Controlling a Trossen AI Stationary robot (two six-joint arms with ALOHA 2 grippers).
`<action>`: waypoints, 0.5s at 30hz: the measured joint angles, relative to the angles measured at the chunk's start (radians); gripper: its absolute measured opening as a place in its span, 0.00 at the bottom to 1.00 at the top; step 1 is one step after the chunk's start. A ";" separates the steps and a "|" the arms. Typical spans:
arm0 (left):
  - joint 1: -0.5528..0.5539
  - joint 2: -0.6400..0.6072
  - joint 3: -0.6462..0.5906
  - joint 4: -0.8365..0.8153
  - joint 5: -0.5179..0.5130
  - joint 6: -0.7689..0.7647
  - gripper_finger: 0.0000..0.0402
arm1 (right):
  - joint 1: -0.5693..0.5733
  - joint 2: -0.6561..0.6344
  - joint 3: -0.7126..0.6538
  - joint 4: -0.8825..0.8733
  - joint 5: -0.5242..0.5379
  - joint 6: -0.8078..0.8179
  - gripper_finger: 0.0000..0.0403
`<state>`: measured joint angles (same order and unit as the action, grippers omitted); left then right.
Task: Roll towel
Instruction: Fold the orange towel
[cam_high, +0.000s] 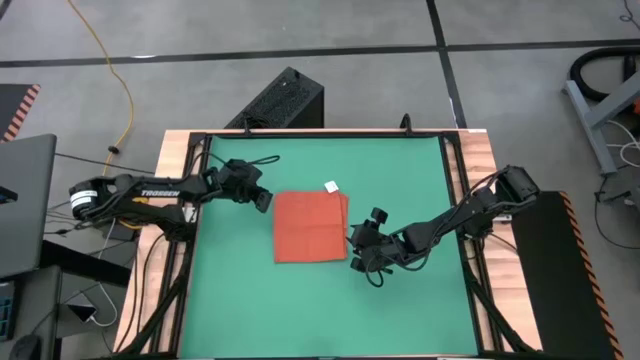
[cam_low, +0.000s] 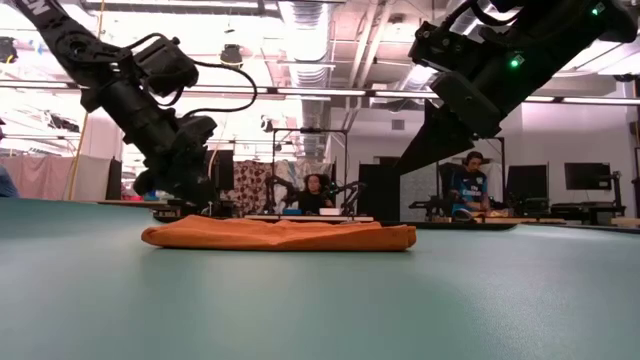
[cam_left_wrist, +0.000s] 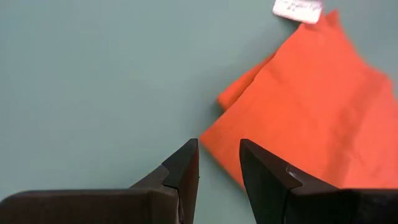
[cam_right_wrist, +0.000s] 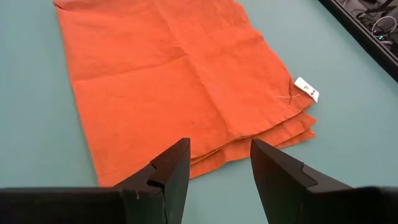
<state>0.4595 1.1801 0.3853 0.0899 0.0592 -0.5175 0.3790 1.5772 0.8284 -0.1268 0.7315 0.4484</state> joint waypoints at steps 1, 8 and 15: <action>0.000 0.000 -0.011 0.010 0.001 -0.010 0.26 | 0.000 0.000 0.000 0.000 0.000 0.000 0.48; 0.000 0.006 -0.044 0.049 -0.003 -0.065 0.27 | 0.001 0.000 0.000 0.003 0.000 -0.001 0.48; -0.013 0.143 -0.045 0.164 0.056 -0.120 0.26 | 0.006 0.001 0.000 0.006 0.000 -0.001 0.48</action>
<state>0.4469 1.3233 0.3402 0.2535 0.1151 -0.6374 0.3855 1.5780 0.8284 -0.1209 0.7315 0.4473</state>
